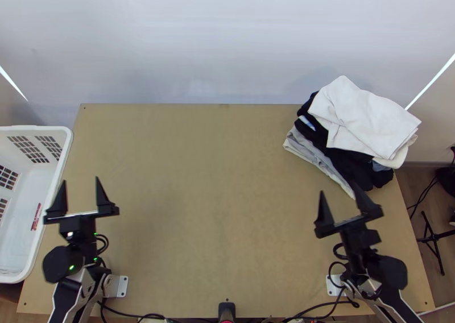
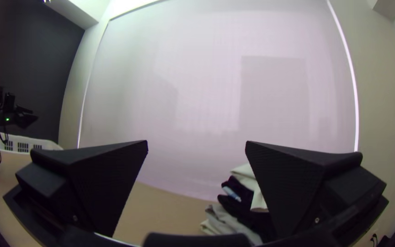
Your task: Fold the t-shirt
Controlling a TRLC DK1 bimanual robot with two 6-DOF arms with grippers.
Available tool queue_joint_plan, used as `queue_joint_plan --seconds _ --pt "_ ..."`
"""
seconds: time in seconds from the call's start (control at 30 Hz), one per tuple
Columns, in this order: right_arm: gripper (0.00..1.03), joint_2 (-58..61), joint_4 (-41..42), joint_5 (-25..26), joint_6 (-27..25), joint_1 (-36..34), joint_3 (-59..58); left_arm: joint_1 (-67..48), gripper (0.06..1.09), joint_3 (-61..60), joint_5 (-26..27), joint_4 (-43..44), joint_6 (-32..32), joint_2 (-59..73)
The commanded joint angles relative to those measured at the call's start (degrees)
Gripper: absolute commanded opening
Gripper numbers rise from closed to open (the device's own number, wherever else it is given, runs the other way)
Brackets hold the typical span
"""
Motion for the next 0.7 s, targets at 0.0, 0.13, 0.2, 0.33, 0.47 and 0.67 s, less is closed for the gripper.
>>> queue_joint_plan --seconds 0.0,0.13,0.2,0.33,0.47,0.67 --pt "0.99 -0.38 -14.63 -0.17 5.6 1.44 -0.69 1.47 1.04 -4.82 0.4 -11.27 -6.38 -0.21" --pt "0.99 -0.56 -21.31 -0.25 14.21 -0.32 -0.69 3.14 1.04 -4.82 0.4 -11.18 -12.0 0.41" --pt "0.99 -0.47 -21.31 -0.34 16.49 -3.83 -0.69 2.79 1.04 -4.82 0.49 -11.18 -14.2 0.67" --pt "0.99 -0.47 -21.31 -0.34 16.41 -5.15 -0.69 2.96 1.04 -4.82 0.4 -11.18 -17.54 -0.56" --pt "0.99 -0.47 -21.31 -0.34 16.41 -5.15 -0.69 3.05 1.04 -4.82 0.4 -11.18 -16.05 -0.47" --pt "0.99 -0.47 -21.31 -0.34 16.41 -5.15 -0.69 3.05 1.04 -4.82 0.4 -11.09 -16.05 -0.47"
